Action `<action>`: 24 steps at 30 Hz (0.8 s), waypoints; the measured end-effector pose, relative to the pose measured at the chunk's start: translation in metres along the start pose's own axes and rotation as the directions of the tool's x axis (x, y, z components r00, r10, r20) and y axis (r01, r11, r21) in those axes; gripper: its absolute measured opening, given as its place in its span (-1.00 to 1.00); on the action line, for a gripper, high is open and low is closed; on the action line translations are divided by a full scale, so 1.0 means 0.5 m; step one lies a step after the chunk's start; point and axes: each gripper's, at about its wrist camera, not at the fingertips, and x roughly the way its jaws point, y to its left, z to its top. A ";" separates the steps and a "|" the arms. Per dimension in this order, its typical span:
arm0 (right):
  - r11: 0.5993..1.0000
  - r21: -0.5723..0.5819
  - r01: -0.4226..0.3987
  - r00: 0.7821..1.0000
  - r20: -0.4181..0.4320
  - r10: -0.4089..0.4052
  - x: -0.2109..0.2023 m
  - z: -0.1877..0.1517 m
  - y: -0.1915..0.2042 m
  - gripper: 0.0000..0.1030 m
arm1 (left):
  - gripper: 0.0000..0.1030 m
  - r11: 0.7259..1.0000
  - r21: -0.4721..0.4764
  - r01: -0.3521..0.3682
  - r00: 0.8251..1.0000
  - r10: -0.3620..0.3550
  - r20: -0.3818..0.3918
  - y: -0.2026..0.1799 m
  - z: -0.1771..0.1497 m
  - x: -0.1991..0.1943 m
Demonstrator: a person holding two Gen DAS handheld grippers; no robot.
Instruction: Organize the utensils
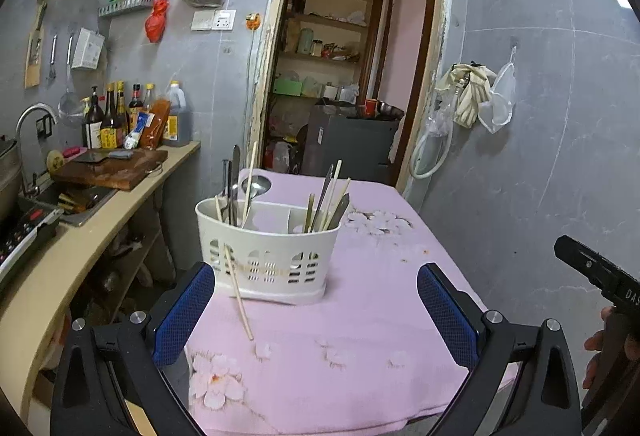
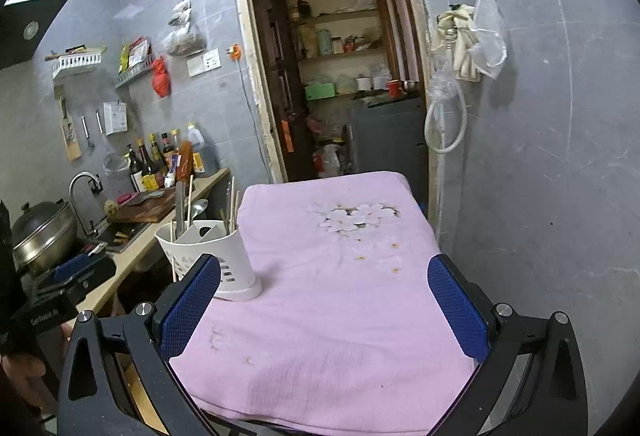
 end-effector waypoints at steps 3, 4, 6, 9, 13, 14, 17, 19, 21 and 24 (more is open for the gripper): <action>1.000 -0.003 0.009 1.000 -0.010 -0.009 0.001 -0.007 0.006 0.98 | 0.98 1.000 -0.008 -0.002 1.000 0.002 0.001 0.010 0.001 -0.007; 1.000 -0.007 0.008 1.000 -0.010 -0.008 -0.001 -0.010 0.014 0.98 | 0.98 1.000 -0.003 -0.006 1.000 0.006 0.004 0.009 0.000 -0.009; 1.000 -0.018 0.005 1.000 -0.014 -0.005 0.002 -0.014 0.027 0.98 | 0.98 1.000 0.010 -0.011 1.000 0.011 0.000 0.013 0.001 -0.010; 1.000 -0.014 0.003 1.000 -0.016 -0.003 0.004 -0.016 0.041 0.98 | 0.98 1.000 0.023 -0.011 1.000 0.011 0.001 0.019 0.004 -0.014; 1.000 -0.011 0.002 1.000 -0.014 -0.002 0.004 -0.017 0.050 0.98 | 0.98 1.000 0.028 -0.013 1.000 0.013 0.002 0.022 0.007 -0.016; 1.000 -0.014 0.001 1.000 -0.015 -0.002 0.006 -0.017 0.052 0.98 | 0.98 1.000 0.028 -0.014 1.000 0.014 0.002 0.022 0.007 -0.015; 1.000 -0.019 -0.002 1.000 -0.020 0.001 0.006 -0.019 0.057 0.98 | 0.98 0.999 0.030 -0.015 1.000 0.015 0.003 0.028 0.011 -0.015; 1.000 -0.022 -0.003 1.000 -0.024 0.003 0.008 -0.019 0.063 0.98 | 0.98 0.999 0.028 -0.015 1.000 0.015 0.000 0.033 0.011 -0.013; 1.000 -0.021 -0.006 1.000 -0.028 0.005 0.009 -0.018 0.066 0.98 | 0.98 0.999 0.028 -0.017 1.000 0.017 -0.003 0.037 0.011 -0.012; 1.000 -0.024 -0.006 0.999 -0.032 0.005 0.010 -0.020 0.070 0.98 | 0.98 1.000 0.027 -0.016 1.000 0.016 -0.005 0.042 0.010 -0.012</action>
